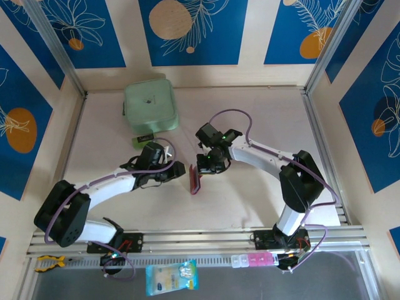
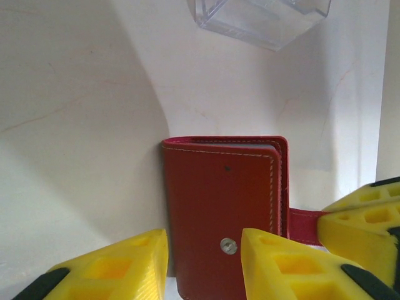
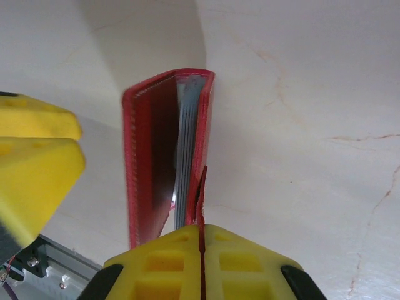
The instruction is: Take the credit cards out of the card holder
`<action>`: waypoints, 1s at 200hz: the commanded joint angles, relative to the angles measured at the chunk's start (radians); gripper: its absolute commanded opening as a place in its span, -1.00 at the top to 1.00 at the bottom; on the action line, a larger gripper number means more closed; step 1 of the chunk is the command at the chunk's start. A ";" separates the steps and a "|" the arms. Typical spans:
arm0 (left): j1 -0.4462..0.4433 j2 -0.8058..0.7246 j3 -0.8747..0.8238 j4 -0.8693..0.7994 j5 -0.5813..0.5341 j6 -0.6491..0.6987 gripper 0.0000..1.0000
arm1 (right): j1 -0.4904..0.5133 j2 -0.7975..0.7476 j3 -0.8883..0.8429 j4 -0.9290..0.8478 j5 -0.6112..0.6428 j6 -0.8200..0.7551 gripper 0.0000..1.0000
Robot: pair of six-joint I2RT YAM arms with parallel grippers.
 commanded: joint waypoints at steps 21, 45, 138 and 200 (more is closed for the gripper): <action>0.019 -0.057 -0.010 0.015 0.027 -0.017 0.27 | 0.010 0.000 0.061 -0.059 0.006 0.018 1.00; 0.022 -0.075 -0.005 -0.007 0.012 -0.010 0.27 | 0.010 -0.002 0.065 -0.067 0.007 0.012 1.00; -0.012 0.120 0.040 0.029 0.099 -0.011 0.76 | -0.013 -0.030 0.002 -0.060 0.019 -0.005 1.00; -0.033 0.222 0.057 0.030 0.094 -0.014 0.89 | -0.057 -0.061 -0.085 -0.035 0.017 -0.018 1.00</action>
